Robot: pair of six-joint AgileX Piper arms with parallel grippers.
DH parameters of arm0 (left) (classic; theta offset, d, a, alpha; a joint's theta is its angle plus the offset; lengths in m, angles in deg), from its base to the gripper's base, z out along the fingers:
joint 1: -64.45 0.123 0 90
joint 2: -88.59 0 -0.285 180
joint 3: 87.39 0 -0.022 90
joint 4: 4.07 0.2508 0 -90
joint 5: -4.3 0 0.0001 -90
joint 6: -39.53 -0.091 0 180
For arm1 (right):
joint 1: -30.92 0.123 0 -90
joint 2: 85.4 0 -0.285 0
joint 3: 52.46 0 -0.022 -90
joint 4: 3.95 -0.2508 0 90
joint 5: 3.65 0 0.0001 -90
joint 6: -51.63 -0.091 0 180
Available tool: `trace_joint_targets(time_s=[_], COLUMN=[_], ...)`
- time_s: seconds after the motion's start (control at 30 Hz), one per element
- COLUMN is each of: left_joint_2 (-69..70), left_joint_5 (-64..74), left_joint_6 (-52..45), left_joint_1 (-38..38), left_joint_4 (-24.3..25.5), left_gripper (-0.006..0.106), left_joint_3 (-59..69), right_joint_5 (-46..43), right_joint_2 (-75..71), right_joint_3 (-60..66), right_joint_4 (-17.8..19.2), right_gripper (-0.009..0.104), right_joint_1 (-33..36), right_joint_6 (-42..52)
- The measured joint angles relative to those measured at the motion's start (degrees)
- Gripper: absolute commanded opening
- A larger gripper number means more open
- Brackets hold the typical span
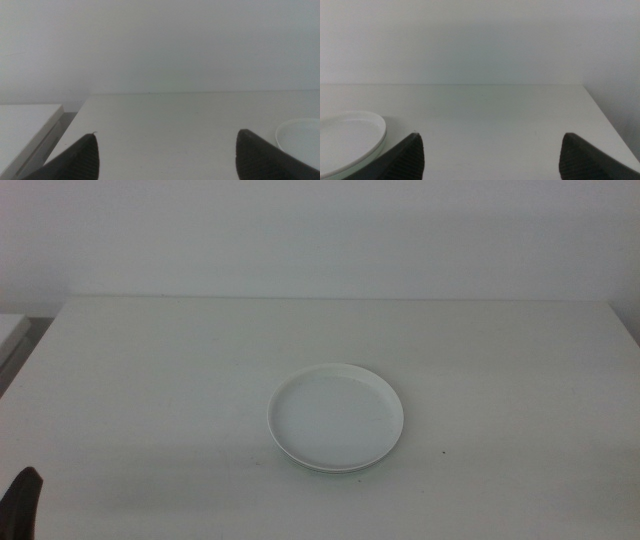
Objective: Stack the three bowls on top of each other.
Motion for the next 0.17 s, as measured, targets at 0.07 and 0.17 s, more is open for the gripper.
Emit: trace_joint_targets(time_s=[0.07, 0.17], left_joint_2=[0.0, 0.0], left_joint_5=[0.0, 0.0], left_joint_6=[0.0, 0.0], left_joint_1=[0.0, 0.0], left_joint_4=[0.0, 0.0], left_gripper=[0.094, 0.094], left_joint_3=[0.0, 0.0], right_joint_5=[0.0, 0.0], right_joint_2=[0.0, 0.0], right_joint_3=[0.0, 0.0], right_joint_4=[0.0, 0.0], right_gripper=[0.093, 0.093], right_joint_1=[0.0, 0.0], right_joint_6=[-0.52, -0.86])
